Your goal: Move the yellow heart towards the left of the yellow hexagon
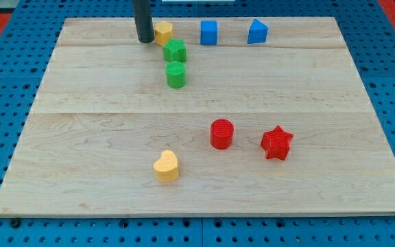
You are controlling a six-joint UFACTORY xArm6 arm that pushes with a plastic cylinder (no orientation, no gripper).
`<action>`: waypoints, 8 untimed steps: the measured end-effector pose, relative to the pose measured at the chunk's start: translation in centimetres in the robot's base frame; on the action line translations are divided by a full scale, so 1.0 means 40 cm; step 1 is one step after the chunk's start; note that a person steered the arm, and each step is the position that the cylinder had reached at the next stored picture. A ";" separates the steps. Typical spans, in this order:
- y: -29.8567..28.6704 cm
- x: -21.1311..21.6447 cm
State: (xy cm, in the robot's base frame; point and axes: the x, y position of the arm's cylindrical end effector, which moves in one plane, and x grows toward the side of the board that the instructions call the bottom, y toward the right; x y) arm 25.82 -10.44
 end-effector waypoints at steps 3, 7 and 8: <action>0.218 0.578; -0.175 0.830; -0.467 0.839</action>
State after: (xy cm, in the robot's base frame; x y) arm 59.39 -29.13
